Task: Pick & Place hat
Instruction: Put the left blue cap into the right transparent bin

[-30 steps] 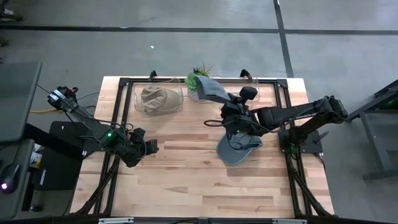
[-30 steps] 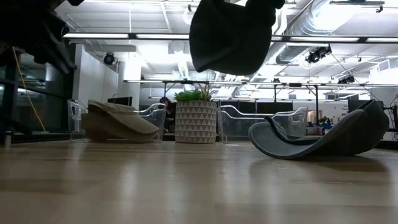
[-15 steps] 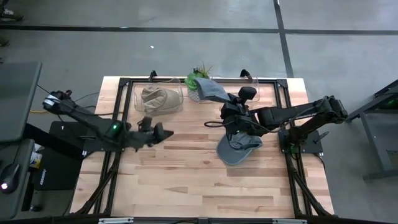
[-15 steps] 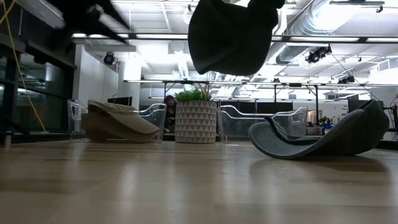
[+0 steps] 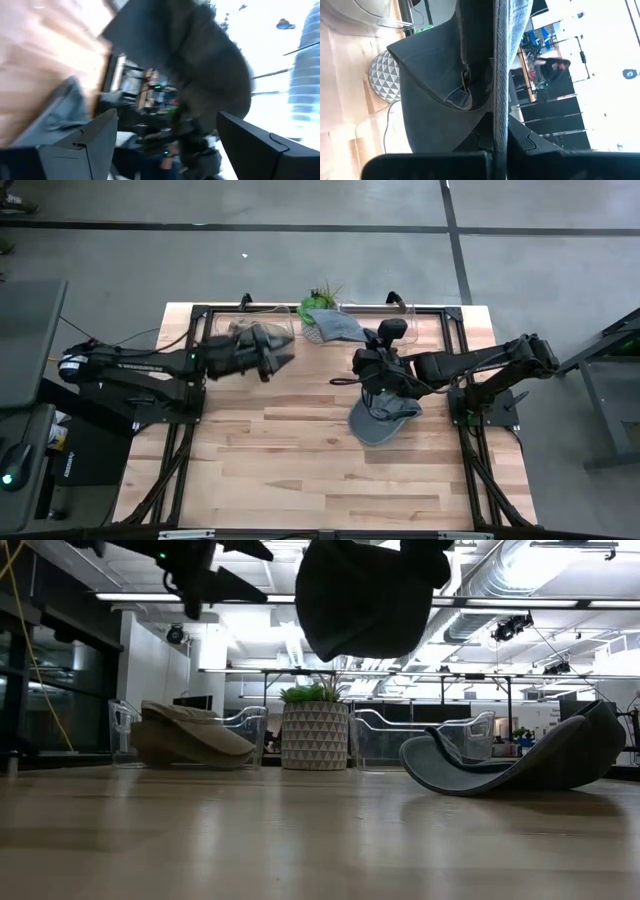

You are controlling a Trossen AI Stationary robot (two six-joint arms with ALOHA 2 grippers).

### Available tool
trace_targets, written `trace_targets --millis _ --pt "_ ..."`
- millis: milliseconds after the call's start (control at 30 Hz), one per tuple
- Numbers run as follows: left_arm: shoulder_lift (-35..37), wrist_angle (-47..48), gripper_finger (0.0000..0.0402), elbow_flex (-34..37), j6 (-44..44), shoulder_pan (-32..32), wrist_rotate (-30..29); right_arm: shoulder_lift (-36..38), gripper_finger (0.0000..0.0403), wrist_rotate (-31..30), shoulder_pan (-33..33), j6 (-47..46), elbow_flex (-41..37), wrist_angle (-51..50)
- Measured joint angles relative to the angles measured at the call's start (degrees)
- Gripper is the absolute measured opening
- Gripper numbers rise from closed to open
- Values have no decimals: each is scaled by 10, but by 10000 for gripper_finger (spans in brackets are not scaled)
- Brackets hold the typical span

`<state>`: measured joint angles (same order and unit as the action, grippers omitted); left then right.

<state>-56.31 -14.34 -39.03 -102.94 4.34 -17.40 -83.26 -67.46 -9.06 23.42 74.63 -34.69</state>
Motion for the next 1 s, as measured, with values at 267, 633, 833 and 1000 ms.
trace_targets --millis 267,633,833,1000 --pt "-1 -47 301 0 -50 128 116 0 5 22 -1 105 0 76" --pt "-18 -97 301 0 -100 170 204 0 5 66 -1 195 0 153" --pt "-53 -151 301 0 -114 170 214 0 5 76 -1 216 0 166" --pt "-85 -190 299 -17 -124 171 214 0 5 80 -1 216 0 166"
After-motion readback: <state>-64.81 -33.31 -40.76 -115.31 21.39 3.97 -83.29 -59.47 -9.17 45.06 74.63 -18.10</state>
